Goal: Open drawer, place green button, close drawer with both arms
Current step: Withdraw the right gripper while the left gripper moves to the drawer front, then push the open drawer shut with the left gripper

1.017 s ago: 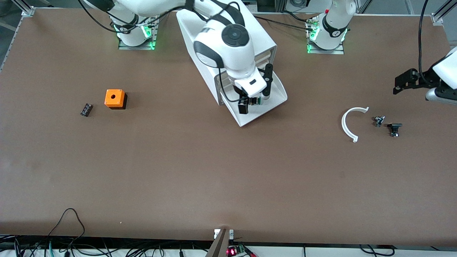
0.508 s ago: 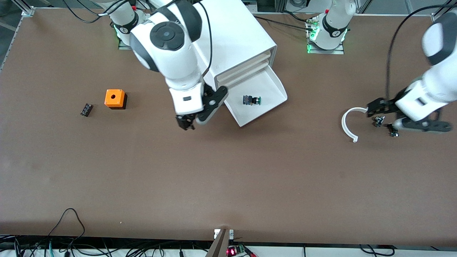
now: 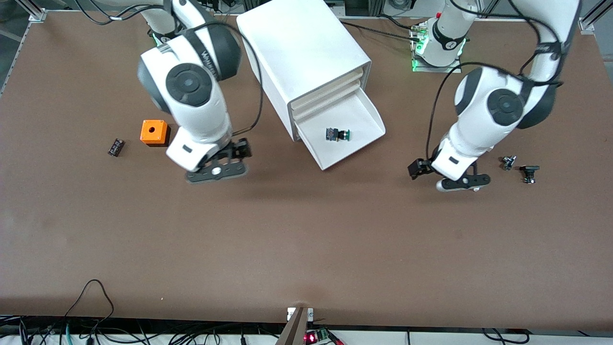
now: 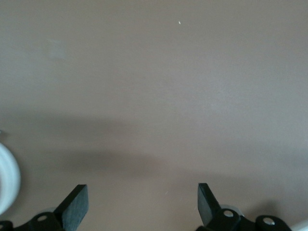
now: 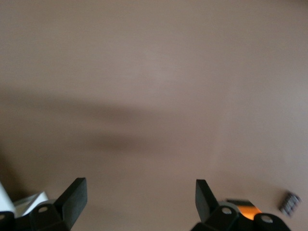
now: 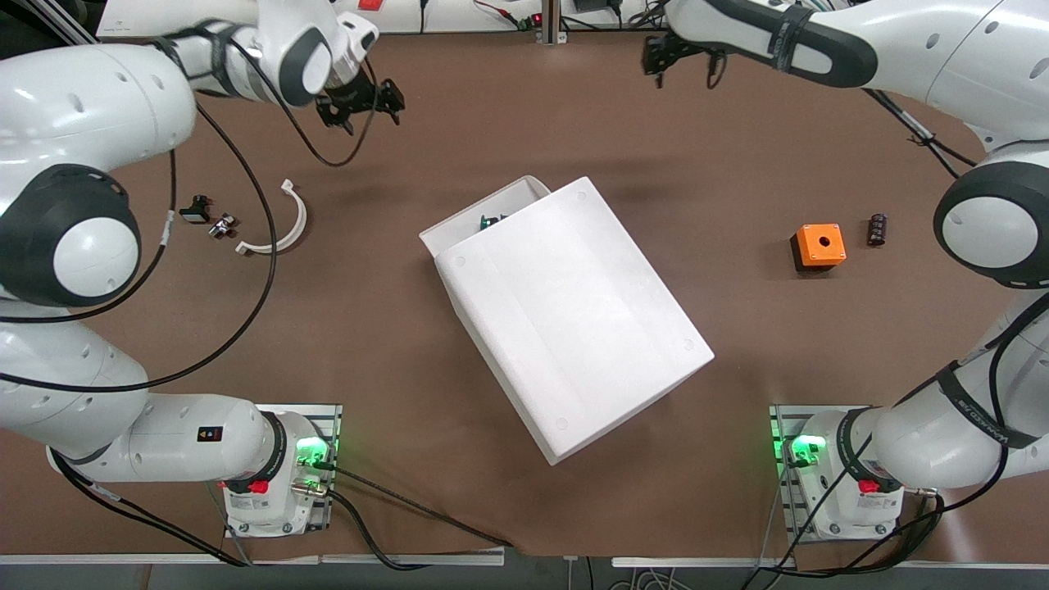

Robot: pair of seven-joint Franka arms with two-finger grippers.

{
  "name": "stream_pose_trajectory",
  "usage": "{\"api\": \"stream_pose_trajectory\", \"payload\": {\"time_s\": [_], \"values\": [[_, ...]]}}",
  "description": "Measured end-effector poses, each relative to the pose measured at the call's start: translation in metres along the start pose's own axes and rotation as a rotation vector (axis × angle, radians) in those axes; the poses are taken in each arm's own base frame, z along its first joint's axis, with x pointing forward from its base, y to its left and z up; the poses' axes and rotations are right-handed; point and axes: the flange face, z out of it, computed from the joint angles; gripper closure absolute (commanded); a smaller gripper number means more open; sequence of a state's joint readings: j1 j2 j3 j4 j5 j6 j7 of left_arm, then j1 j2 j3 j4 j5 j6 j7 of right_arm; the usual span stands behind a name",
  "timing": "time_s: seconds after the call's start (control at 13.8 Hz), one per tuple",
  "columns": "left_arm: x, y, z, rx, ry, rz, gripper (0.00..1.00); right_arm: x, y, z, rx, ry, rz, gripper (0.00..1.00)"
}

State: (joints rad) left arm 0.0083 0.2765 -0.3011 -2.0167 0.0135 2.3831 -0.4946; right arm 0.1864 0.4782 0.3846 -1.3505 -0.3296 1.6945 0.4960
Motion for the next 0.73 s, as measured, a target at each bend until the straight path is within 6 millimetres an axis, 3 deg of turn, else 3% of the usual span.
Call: {"api": "stream_pose_trajectory", "payload": {"time_s": [0.15, 0.36, 0.58, 0.73], "values": [[-0.010, 0.011, 0.042, -0.026, -0.001, -0.045, 0.00, 0.010, 0.057, -0.005, -0.041, -0.015, 0.109, 0.00], [-0.037, 0.048, 0.095, -0.049, -0.032, -0.117, 0.00, 0.009, 0.141, -0.040, -0.060, 0.012, 0.247, 0.00], [-0.062, 0.071, 0.120, -0.039, -0.071, -0.149, 0.00, -0.009, 0.224, -0.064, 0.018, -0.049, 0.302, 0.00], [-0.074, 0.076, 0.126, -0.030, -0.088, -0.152, 0.00, -0.018, 0.284, -0.067, 0.063, -0.062, 0.294, 0.00]]}}
